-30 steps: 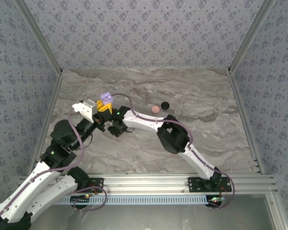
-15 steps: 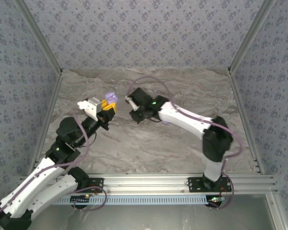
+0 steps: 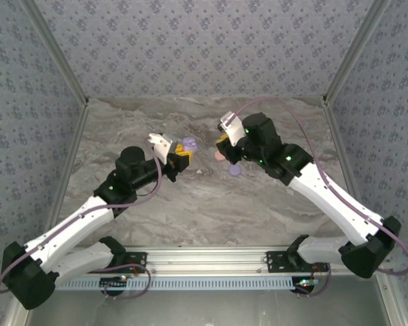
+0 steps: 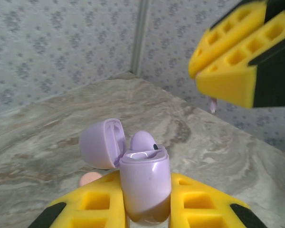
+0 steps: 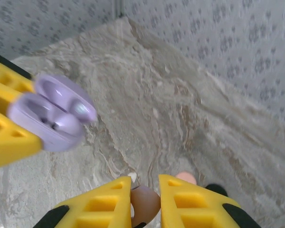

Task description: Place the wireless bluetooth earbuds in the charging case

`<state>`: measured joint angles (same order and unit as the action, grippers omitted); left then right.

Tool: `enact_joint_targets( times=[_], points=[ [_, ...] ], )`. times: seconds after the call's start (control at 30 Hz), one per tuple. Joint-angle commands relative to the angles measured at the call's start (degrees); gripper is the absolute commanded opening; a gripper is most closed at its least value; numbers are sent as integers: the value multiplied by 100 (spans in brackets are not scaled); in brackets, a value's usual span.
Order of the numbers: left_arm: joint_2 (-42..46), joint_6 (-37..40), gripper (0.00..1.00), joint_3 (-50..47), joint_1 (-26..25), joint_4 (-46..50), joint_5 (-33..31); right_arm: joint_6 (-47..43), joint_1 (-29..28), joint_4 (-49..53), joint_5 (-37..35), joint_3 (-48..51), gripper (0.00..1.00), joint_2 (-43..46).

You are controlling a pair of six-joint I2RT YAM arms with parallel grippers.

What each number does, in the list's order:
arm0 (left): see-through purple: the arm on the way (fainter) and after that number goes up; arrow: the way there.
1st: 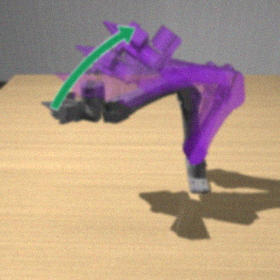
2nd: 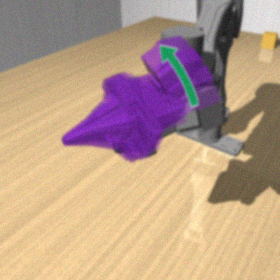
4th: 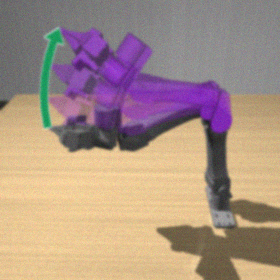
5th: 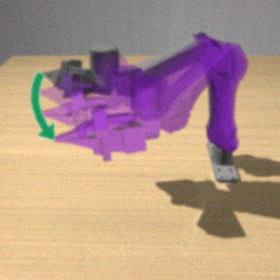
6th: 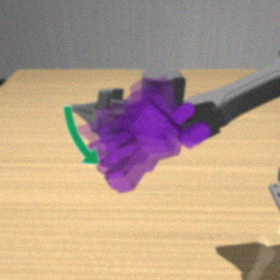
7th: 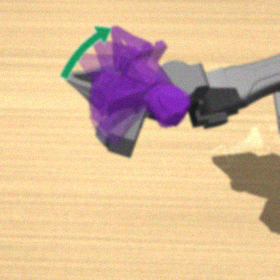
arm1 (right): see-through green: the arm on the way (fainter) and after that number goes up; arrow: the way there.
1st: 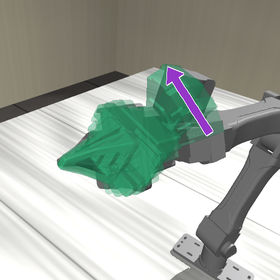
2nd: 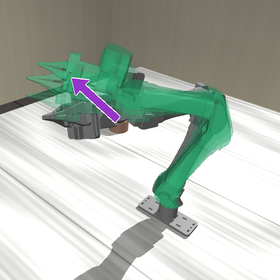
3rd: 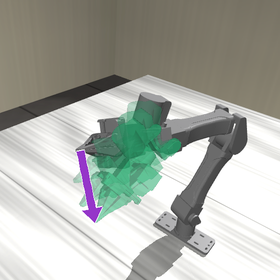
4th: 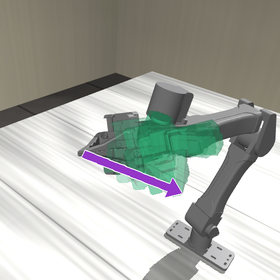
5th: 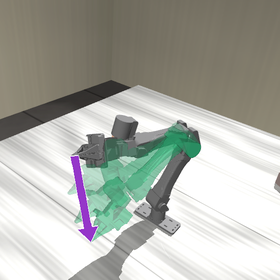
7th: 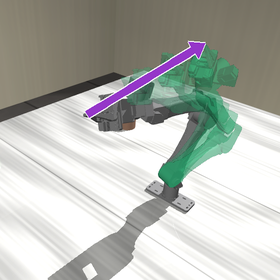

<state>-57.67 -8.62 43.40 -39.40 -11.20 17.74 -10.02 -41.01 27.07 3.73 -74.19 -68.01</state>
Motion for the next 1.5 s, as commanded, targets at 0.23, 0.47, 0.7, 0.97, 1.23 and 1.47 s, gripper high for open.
enact_joint_targets(
  times=[0.23, 0.47, 0.7, 0.97, 1.23, 1.47],
  points=[
    [-297, 132, 0, 195, -24, -755, 1439, -1186, -231, -577, 578, 84, 20, 253],
    [-314, 115, 0, 178, -23, -813, 1601, -1270, -420, -784, 685, 115, 20, 210],
    [-315, 86, 0, 182, -17, -851, 1629, -1287, -523, -810, 706, 93, 20, 96],
    [-306, 51, 0, 162, -24, -894, 1610, -1305, -592, -792, 708, 112, 20, -10],
    [-315, 21, 0, 166, -19, -966, 1602, -1276, -612, -800, 673, 157, 20, -76],
    [-341, -25, 0, 146, -23, -1047, 1523, -1213, -610, -721, 851, 159, 20, -90]
  ],
)
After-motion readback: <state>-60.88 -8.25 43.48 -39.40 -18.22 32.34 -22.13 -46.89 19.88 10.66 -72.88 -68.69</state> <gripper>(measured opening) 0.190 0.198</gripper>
